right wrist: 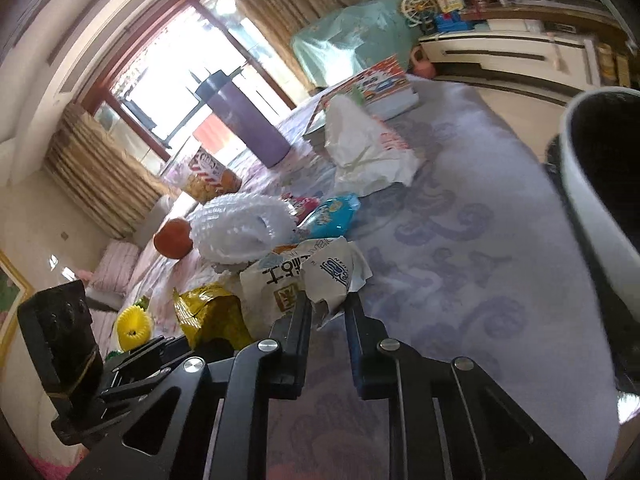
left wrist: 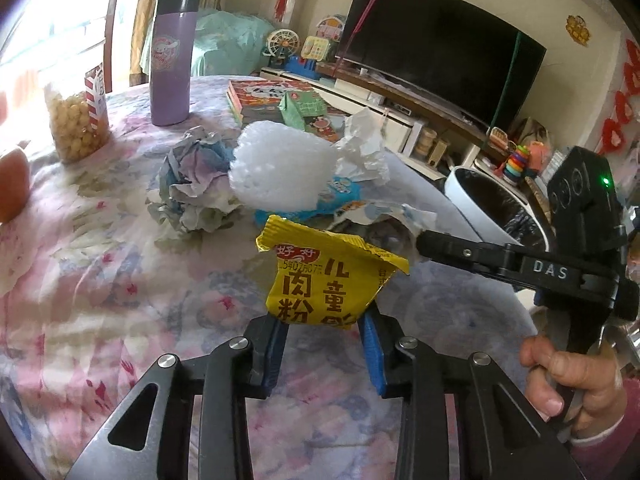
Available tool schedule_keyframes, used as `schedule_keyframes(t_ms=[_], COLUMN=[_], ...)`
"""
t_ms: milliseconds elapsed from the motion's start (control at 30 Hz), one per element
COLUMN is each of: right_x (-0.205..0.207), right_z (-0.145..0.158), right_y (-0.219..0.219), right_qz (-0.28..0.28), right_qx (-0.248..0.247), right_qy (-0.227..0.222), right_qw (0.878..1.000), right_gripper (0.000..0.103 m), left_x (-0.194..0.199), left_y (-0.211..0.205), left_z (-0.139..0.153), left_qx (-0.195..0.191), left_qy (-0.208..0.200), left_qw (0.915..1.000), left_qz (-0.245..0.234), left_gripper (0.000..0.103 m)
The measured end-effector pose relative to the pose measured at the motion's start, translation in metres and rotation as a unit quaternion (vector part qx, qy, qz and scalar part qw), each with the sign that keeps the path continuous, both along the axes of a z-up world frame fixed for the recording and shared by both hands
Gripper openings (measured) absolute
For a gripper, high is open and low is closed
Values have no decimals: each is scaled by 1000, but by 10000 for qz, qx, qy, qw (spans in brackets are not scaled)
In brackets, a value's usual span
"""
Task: Collect trash
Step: 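Carry the yellow bag and white wrapper over the bin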
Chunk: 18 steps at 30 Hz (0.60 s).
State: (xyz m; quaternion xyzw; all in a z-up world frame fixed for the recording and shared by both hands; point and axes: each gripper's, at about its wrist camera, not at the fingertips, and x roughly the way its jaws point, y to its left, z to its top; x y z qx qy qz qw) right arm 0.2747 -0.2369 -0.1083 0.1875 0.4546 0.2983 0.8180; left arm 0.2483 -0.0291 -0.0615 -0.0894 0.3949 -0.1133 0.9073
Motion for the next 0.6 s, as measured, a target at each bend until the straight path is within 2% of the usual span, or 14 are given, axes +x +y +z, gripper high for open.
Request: schedule_keyframes(t_ms=[233, 600], right_x=[-24, -43], right_z=[21, 31], right_y=[-23, -72], right_qz=[-189, -737], right_qx=[-114, -198], right_qy=[-318, -405], right_qw=[9993, 9963], right_gripper=[17, 17], left_x=[-2, 8], left_y=[-16, -48], left_z=[4, 5], left_qx=[-53, -69], left_qy=[-96, -118], left_qw=[9996, 9982], left_qz=[-245, -585], left_gripper=[33, 32])
